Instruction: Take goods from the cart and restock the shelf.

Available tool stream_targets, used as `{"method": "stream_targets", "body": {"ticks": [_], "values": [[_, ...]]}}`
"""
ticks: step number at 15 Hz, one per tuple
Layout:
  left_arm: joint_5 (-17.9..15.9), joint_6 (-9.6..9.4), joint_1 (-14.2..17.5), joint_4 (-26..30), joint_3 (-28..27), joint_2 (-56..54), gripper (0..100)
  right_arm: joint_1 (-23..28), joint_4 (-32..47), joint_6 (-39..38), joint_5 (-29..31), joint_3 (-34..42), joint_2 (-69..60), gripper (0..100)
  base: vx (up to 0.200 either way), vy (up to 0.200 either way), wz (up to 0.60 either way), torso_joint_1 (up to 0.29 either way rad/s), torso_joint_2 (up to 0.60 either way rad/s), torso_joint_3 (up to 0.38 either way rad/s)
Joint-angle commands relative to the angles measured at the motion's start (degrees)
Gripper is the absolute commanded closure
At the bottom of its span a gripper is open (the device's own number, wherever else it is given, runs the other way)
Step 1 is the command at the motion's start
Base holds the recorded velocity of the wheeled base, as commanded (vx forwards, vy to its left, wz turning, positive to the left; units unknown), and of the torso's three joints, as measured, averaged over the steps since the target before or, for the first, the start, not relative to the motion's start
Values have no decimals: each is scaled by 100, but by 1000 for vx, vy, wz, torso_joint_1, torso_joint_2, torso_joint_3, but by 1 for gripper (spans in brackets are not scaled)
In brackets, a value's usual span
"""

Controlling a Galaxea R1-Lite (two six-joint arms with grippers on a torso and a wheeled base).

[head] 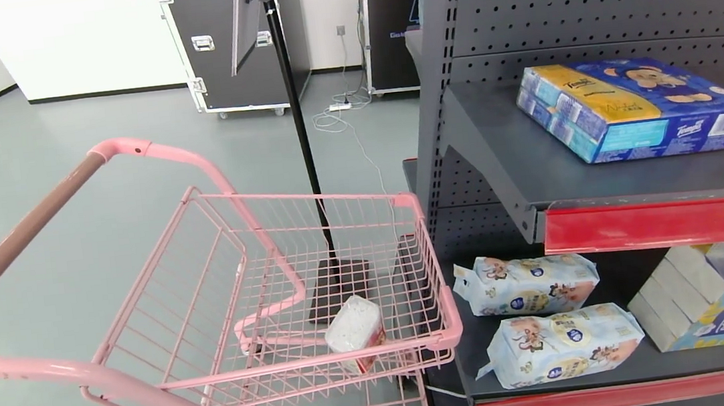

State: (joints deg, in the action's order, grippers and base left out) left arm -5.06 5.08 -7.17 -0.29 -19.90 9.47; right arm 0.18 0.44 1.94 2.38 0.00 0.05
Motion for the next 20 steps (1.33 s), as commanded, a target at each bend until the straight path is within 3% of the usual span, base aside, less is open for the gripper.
{"method": "stream_targets", "body": {"ticks": [1,4,6,8,11,15,18,20], "values": [[-1067,195,-505,29,-2396,3816,0,-1,0,8,0,0,4,0,0,0,0,0,0,0],[-1419,-939,-812,3,-2607,5539,0,-9,0,0,0,0,4,0,0,0,0,0,0,0],[-1674,-1282,-1067,12,-2677,6357,0,-9,0,0,0,0,4,0,0,0,0,0,0,0],[-1709,-1589,-1261,29,-2730,7227,0,-1,9,0,8,0,4,0,0,0,0,0,0,0],[-1700,-1660,-1542,29,-3170,8132,0,-1,9,-9,8,0,4,0,0,0,0,0,0,0],[-1727,-1669,-1876,12,-3222,8633,0,-1,0,-9,8,0,4,0,0,0,0,0,0,0],[-1656,-1871,-2131,3,-3240,9081,0,-1,0,-9,8,0,4,0,0,0,0,0,0,0],[-1480,-1897,-2280,3,-3469,9459,0,-1,0,-9,8,0,4,0,0,0,0,0,0,0]]}}
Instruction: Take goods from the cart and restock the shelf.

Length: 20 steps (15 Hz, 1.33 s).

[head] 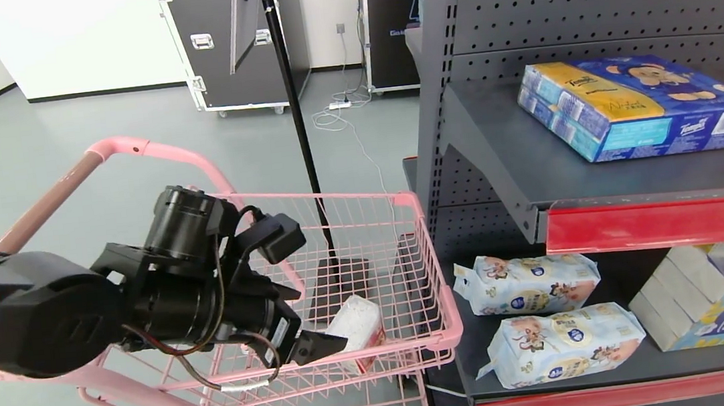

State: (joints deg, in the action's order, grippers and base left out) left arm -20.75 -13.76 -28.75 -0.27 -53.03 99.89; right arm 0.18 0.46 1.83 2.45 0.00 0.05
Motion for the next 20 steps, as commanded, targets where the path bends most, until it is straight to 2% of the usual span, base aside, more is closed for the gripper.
{"method": "stream_targets", "body": {"ticks": [1,3,5,9,13,17,20], "values": [[132,-12,-140,0,-243,523,0,-1,-2,2,1,0,4,0,0,0,0,0,0,0],[159,-12,-175,9,-700,918,0,-1,6,2,1,0,4,0,0,0,0,0,0,0],[212,14,-246,36,-937,1129,0,-1,-2,2,1,0,4,0,0,0,0,0,0,0],[256,23,-377,36,-946,1340,0,-1,-2,2,1,0,4,0,0,0,0,0,0,0],[739,23,-413,27,-1078,1700,0,-1,-2,2,1,0,4,0,0,0,0,0,0,0],[792,23,-492,27,-1148,1867,0,-9,-2,2,1,0,4,0,0,0,0,0,0,0],[994,23,-527,53,-1245,2070,0,-1,6,2,1,0,4,0,0,0,0,0,0,0]]}}
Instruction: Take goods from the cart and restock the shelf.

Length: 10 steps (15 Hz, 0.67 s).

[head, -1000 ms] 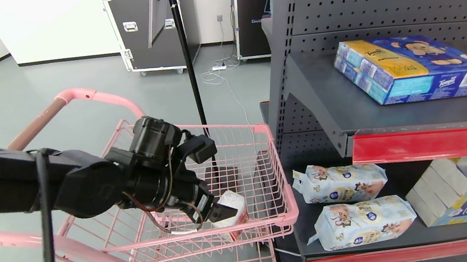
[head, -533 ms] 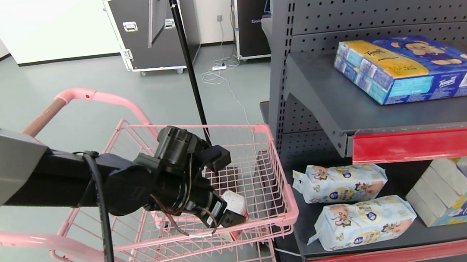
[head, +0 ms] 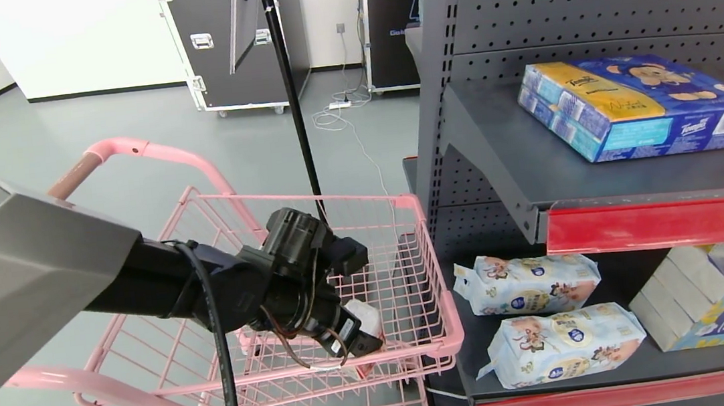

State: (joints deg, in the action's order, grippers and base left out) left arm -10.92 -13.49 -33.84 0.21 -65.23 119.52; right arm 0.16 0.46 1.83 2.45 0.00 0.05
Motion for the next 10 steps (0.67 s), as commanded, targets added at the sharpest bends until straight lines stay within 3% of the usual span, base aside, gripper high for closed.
{"method": "stream_targets", "body": {"ticks": [1,7,10], "values": [[11,5,-44,6,-25,125,0,2,-2,2,1,0,4,0,0,0,0,0,0,0],[161,5,-35,6,-42,292,0,2,-2,2,1,0,4,0,0,0,0,0,0,0],[398,5,-8,6,-192,459,0,2,-2,2,1,0,4,0,0,0,0,0,0,0]]}}
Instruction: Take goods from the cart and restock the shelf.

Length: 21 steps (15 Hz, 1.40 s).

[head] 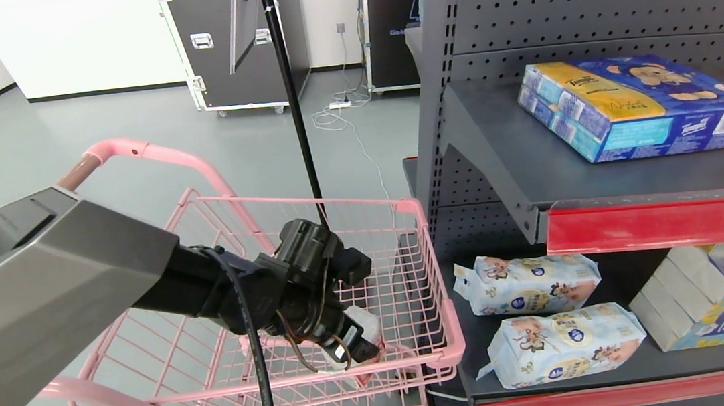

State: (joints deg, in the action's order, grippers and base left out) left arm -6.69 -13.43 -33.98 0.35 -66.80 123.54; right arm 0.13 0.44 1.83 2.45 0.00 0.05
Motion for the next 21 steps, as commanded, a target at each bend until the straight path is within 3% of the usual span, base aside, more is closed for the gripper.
{"method": "stream_targets", "body": {"ticks": [1,15,16,21], "values": [[107,16,-4,-18,-43,127,0,4,0,2,1,0,4,0,0,0,0,0,0,0],[221,34,-30,-44,-166,355,0,4,0,2,1,0,4,0,0,0,0,0,0,0],[221,34,-30,-44,-166,364,100,4,0,2,-8,0,4,0,0,0,0,0,0,0],[221,60,-21,-9,-166,188,100,4,0,2,-8,0,4,0,0,0,0,0,0,0]]}}
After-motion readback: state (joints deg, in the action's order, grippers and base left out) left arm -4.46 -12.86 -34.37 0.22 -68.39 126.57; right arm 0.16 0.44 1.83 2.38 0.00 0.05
